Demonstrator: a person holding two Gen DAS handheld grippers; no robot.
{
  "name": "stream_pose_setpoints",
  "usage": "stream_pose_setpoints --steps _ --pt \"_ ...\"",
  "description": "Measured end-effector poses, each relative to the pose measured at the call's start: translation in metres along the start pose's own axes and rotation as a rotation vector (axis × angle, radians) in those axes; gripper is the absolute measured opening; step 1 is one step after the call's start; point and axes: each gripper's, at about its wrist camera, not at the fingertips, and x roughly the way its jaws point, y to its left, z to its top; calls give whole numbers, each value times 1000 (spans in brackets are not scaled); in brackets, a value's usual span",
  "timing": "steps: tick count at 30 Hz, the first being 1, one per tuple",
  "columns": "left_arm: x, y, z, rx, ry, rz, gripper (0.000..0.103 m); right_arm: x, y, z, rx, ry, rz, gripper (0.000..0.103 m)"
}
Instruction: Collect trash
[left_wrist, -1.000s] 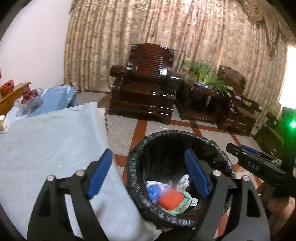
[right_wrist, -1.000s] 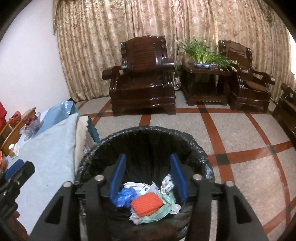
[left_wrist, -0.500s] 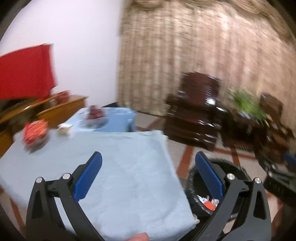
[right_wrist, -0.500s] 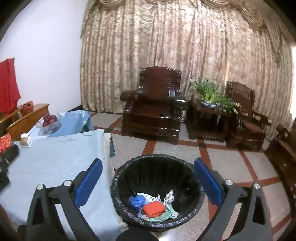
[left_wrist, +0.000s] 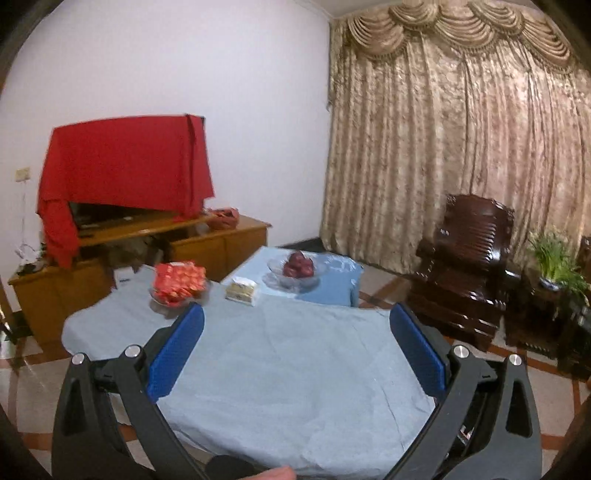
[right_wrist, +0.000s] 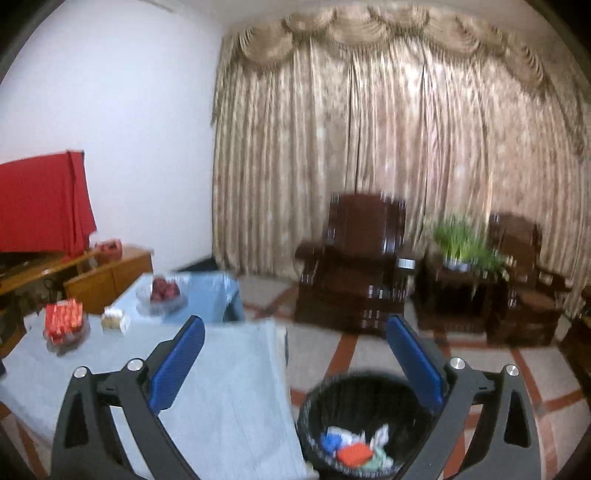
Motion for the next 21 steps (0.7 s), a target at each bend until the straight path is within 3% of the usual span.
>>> stream_pose_setpoints --steps 3,6,14,21 --pt "-20 6 10 -9 -38 33 98 -22 13 21 9 -88 -26 97" --pt "-25 10 13 -7 -51 72 98 -30 21 26 26 -123 -35 97" --pt "-9 13 3 -13 0 36 98 -5 23 5 37 -19 -52 97" --pt "0 8 0 -3 11 38 98 0 15 -1 52 -6 -57 97"
